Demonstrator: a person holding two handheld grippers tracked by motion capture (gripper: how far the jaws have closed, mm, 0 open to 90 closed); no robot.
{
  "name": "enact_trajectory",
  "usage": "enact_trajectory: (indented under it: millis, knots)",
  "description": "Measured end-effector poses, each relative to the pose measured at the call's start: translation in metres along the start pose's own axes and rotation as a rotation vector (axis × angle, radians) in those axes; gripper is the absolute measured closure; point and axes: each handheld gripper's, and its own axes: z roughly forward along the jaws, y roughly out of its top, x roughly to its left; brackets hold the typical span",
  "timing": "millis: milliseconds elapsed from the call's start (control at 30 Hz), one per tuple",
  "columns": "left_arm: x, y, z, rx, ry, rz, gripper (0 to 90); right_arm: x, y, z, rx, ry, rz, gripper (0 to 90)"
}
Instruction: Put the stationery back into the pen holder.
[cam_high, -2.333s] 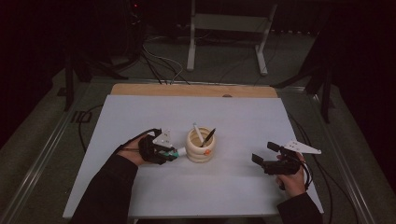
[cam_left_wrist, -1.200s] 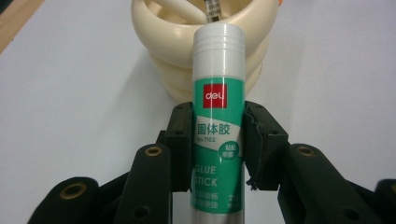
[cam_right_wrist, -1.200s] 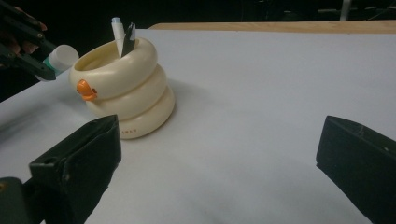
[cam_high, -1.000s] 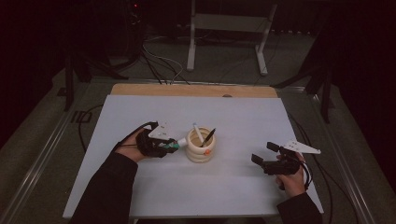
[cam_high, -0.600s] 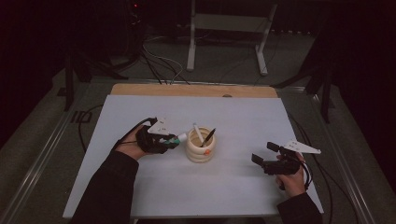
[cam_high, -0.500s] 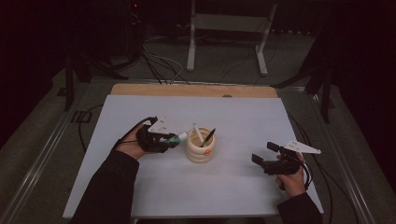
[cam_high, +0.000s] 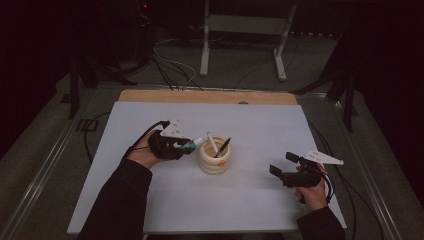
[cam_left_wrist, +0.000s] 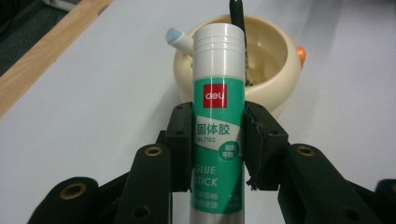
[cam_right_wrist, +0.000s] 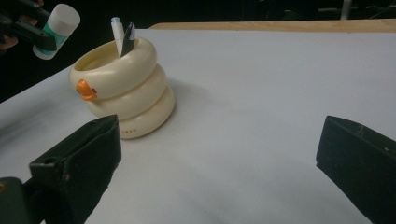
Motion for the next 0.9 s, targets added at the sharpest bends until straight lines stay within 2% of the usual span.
enact_trajectory:
  millis: [433,900]
  knots:
    - [0.0,0.013,0.004,-0.061,0.015,-0.036,66.5,0.0,0.0,0.0,-0.001,0.0,0.0,0.1]
    - [0.0,0.021,0.009,-0.084,0.014,-0.063,66.5,0.0,0.0,0.0,0.0,0.0,0.002,0.1]
